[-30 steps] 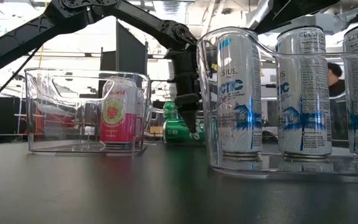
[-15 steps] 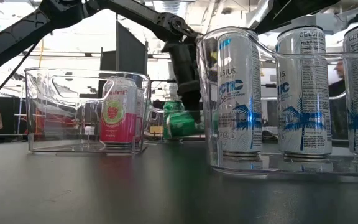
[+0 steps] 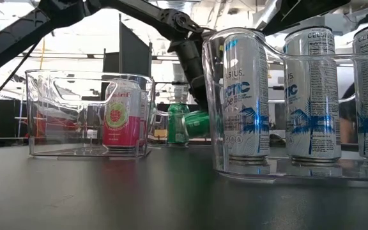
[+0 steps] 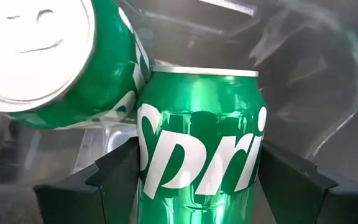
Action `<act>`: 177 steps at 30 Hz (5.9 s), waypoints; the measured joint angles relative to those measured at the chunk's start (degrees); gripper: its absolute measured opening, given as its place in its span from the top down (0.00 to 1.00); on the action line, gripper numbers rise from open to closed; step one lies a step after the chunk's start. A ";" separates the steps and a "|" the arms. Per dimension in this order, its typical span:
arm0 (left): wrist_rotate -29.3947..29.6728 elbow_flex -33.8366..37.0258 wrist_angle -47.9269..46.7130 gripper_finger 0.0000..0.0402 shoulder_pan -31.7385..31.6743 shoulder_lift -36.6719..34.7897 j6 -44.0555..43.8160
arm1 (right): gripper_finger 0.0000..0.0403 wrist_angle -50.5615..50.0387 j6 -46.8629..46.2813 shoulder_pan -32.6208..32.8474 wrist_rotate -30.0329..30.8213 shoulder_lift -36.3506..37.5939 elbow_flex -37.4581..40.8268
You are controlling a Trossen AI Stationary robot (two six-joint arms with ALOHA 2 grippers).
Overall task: Sort soda cans
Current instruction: Put the green soda can into the top transparent bin
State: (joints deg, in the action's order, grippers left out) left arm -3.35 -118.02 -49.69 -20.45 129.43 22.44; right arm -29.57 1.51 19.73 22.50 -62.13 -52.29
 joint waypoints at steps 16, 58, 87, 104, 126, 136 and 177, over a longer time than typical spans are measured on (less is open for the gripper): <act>1.68 5.14 1.40 0.32 0.77 -7.84 -1.15 | 0.06 0.03 0.00 0.13 0.00 0.00 0.00; 9.32 67.41 99.65 0.32 6.54 -28.92 -18.64 | 0.97 7.49 3.29 -32.00 -12.80 -11.51 -12.87; 10.00 67.54 89.17 0.32 1.88 -28.74 -20.84 | 1.00 -3.99 0.51 -38.28 -21.24 -36.42 -30.29; 10.21 67.52 82.90 0.32 1.67 -28.79 -20.28 | 1.00 -1.63 0.43 -39.52 -27.71 -40.54 -30.14; 10.41 66.26 82.33 0.11 1.80 -29.29 -20.27 | 1.00 -2.60 -1.07 -41.05 -30.76 -42.49 -29.83; 10.52 66.01 82.14 0.13 1.82 -29.20 -20.01 | 1.00 -3.29 -1.74 -41.93 -30.38 -42.21 -29.92; 11.79 63.28 75.60 0.13 2.76 -33.33 -13.60 | 1.00 -16.41 -8.60 -41.17 -23.76 -40.21 -32.73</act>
State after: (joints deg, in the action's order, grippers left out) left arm 8.43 -54.74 25.90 -17.69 96.10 8.84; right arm -45.98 -7.09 -21.44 -1.26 -102.33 -85.02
